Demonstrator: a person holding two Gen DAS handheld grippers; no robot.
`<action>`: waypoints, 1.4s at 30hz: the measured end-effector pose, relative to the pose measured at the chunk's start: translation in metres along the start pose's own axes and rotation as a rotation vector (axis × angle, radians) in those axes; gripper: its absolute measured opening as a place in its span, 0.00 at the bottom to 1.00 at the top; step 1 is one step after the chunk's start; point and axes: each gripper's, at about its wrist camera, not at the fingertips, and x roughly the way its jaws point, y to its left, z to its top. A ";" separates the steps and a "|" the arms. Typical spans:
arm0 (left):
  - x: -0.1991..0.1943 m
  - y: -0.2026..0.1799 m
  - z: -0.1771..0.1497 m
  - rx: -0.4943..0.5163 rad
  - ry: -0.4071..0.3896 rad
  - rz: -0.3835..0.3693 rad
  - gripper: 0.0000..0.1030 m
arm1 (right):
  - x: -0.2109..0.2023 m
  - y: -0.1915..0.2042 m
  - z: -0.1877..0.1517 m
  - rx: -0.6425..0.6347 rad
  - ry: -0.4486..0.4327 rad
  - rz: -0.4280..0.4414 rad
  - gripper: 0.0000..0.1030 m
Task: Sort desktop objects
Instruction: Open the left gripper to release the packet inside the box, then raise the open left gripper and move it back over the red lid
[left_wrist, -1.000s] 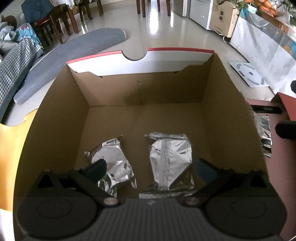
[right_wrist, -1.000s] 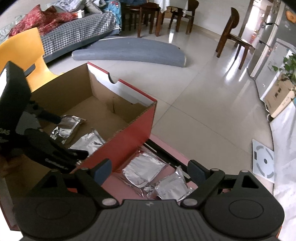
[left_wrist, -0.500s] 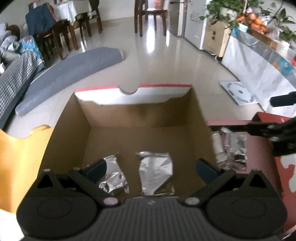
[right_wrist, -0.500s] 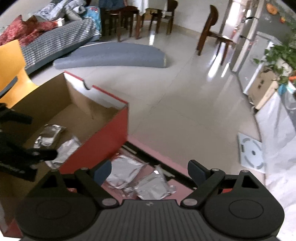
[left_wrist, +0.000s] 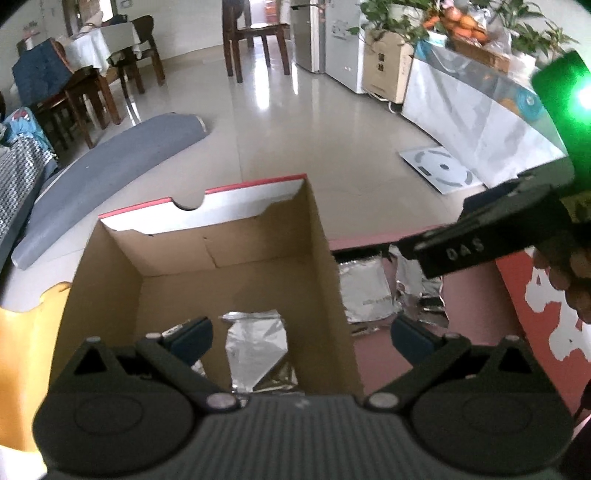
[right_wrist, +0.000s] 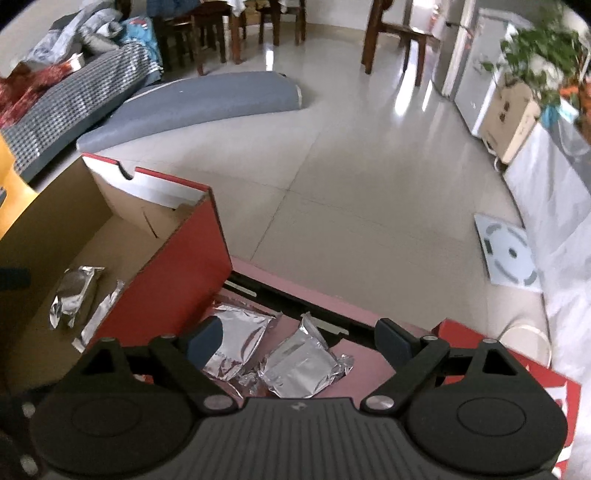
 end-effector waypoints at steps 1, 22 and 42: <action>0.003 -0.001 0.000 0.002 0.005 -0.003 1.00 | 0.002 0.000 0.000 0.002 0.004 0.001 0.87; 0.063 0.020 -0.008 -0.113 0.089 -0.022 1.00 | 0.063 0.009 0.016 -0.012 0.013 -0.022 0.87; 0.060 0.020 -0.012 -0.128 0.097 -0.029 1.00 | 0.084 0.016 0.008 -0.080 0.118 0.021 0.87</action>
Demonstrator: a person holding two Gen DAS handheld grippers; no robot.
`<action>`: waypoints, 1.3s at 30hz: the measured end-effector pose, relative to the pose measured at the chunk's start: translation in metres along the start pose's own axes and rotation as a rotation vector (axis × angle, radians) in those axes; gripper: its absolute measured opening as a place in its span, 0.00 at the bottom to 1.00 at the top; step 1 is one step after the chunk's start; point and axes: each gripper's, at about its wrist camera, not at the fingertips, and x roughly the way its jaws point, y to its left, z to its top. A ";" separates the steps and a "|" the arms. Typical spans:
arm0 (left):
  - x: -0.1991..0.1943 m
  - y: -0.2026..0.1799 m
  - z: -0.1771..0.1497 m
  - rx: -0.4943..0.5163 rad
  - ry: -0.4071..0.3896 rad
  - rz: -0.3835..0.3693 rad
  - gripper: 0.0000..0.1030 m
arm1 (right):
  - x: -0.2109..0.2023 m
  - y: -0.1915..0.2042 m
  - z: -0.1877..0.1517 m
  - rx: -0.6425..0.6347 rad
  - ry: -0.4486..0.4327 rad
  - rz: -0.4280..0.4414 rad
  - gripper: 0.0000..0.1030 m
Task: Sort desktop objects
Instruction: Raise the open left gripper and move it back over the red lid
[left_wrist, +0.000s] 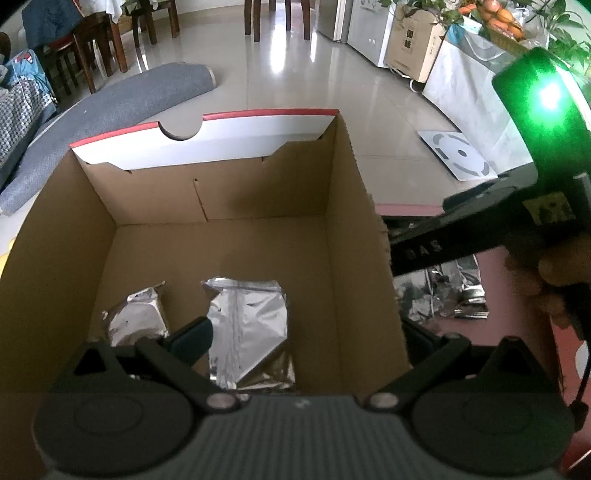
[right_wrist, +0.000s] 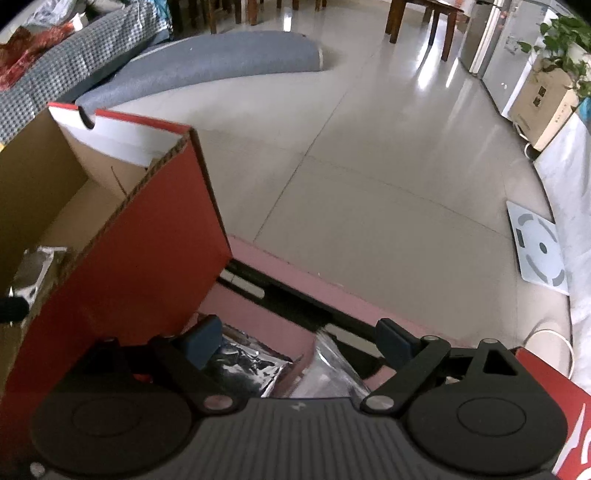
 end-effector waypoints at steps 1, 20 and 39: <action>-0.002 0.000 0.000 0.002 -0.005 0.000 1.00 | -0.001 -0.001 -0.002 -0.005 0.007 0.003 0.87; -0.041 -0.018 -0.013 0.111 -0.073 0.020 1.00 | -0.025 0.011 -0.043 -0.142 0.143 0.087 0.87; -0.086 -0.076 -0.029 0.246 -0.155 -0.018 1.00 | -0.078 -0.017 -0.058 -0.002 0.037 0.058 0.88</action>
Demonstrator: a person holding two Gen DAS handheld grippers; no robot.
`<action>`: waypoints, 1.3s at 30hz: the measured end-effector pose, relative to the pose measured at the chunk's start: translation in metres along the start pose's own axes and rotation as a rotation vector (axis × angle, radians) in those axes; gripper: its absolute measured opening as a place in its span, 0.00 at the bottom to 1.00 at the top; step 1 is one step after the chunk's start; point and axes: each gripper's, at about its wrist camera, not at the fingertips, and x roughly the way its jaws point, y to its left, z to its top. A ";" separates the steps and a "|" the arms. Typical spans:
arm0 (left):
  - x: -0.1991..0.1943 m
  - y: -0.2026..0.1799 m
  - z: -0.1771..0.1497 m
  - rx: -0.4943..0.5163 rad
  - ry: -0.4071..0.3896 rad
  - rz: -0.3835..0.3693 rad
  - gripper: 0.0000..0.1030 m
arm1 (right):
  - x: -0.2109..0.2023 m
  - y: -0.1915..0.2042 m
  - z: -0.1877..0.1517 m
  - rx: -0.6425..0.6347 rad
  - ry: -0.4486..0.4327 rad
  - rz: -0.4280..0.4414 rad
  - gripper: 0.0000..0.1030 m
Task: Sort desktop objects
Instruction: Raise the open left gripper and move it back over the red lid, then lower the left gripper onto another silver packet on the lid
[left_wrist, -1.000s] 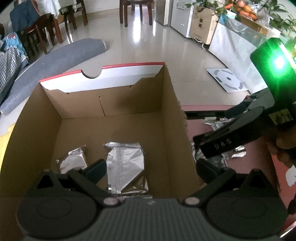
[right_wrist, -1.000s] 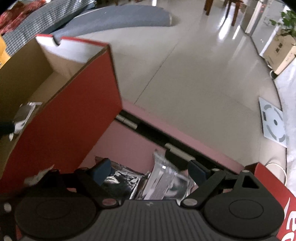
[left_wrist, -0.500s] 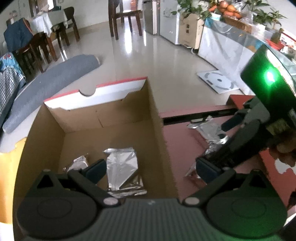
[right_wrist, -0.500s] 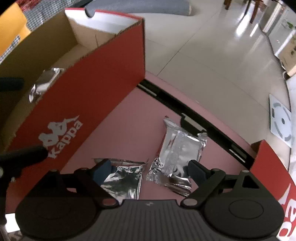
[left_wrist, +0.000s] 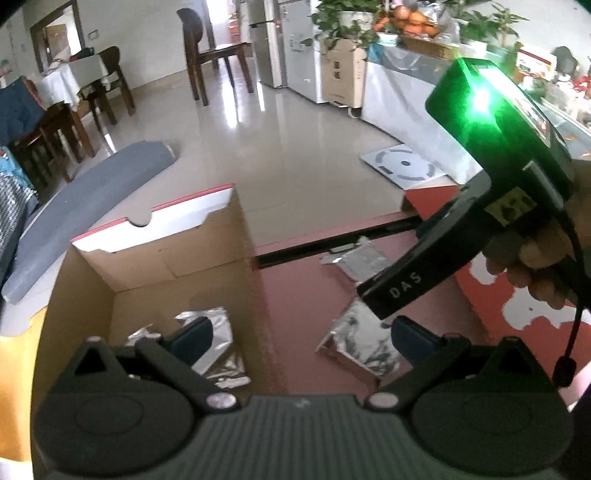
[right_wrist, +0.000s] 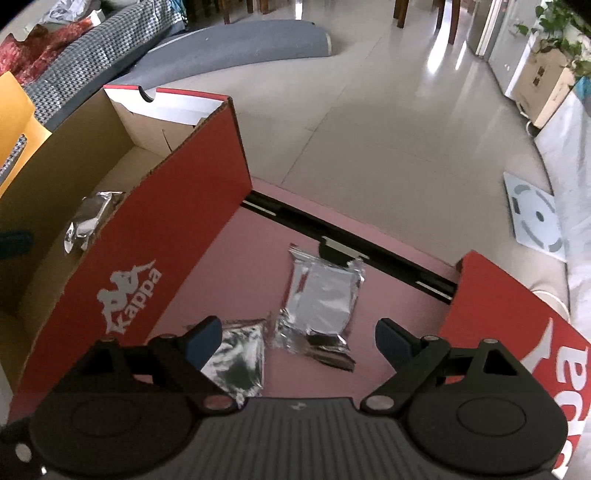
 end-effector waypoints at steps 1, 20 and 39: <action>-0.001 -0.003 0.000 0.006 -0.004 -0.008 1.00 | -0.003 -0.002 -0.002 -0.009 -0.003 -0.006 0.88; 0.035 -0.050 -0.011 -0.054 0.116 -0.067 1.00 | -0.021 -0.035 -0.024 0.008 0.010 -0.063 0.88; 0.062 -0.077 -0.001 -0.147 0.155 0.071 1.00 | -0.022 -0.067 -0.031 0.118 -0.003 -0.075 0.88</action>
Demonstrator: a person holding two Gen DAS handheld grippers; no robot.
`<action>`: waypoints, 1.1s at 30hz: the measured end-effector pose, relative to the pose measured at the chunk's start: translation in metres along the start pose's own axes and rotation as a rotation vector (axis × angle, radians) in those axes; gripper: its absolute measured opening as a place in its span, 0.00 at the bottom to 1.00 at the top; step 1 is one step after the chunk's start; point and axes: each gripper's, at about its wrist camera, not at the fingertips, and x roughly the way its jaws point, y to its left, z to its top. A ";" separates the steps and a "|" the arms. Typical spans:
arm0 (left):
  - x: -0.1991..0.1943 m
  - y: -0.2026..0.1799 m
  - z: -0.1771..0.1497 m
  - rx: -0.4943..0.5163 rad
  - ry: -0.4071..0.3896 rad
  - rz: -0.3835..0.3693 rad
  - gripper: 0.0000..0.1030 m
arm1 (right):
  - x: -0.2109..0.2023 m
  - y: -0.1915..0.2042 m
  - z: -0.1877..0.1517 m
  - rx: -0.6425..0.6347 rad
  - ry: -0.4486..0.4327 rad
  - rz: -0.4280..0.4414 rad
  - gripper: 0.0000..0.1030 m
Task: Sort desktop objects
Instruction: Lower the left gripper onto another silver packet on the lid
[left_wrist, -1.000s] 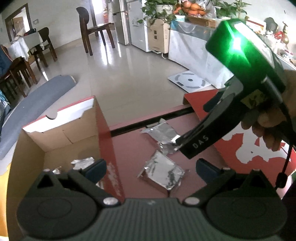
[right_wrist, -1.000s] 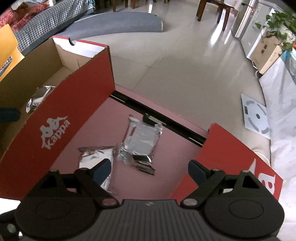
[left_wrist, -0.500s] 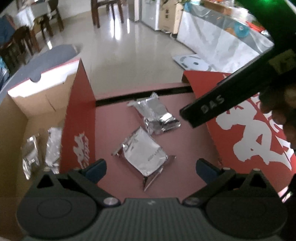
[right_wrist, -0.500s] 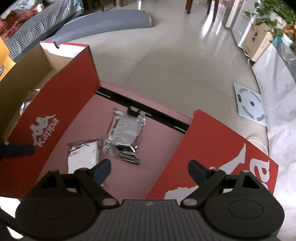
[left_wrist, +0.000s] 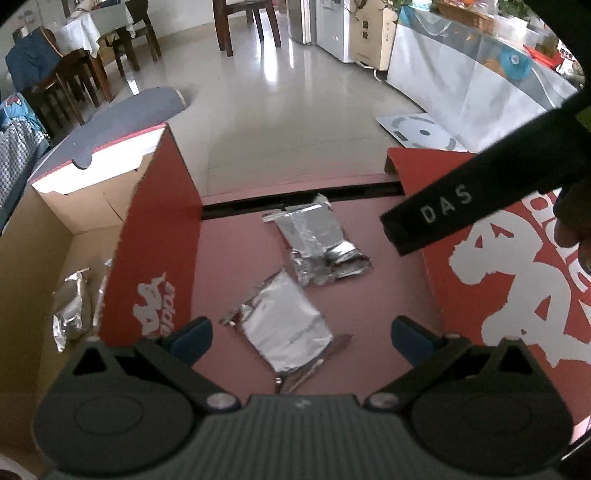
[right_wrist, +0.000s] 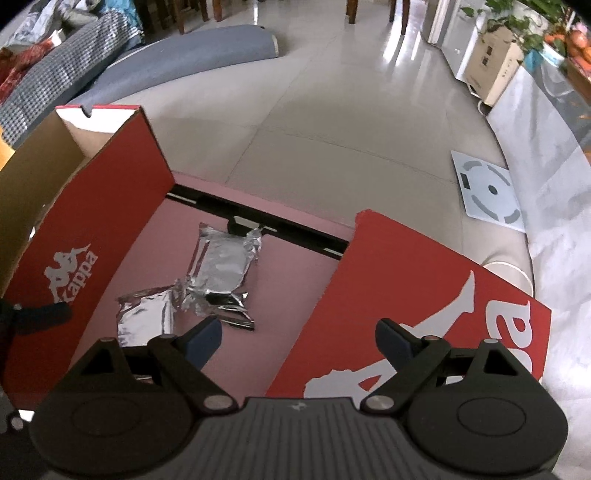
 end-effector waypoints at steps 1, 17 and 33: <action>0.001 -0.002 0.000 -0.007 0.006 0.003 1.00 | 0.000 -0.002 0.000 0.008 0.001 -0.002 0.88; 0.046 0.013 0.000 -0.275 0.148 0.033 1.00 | 0.003 -0.009 0.000 0.032 0.001 0.015 0.88; 0.082 0.029 0.003 -0.463 0.226 0.091 1.00 | 0.007 -0.010 0.000 0.032 0.007 0.023 0.88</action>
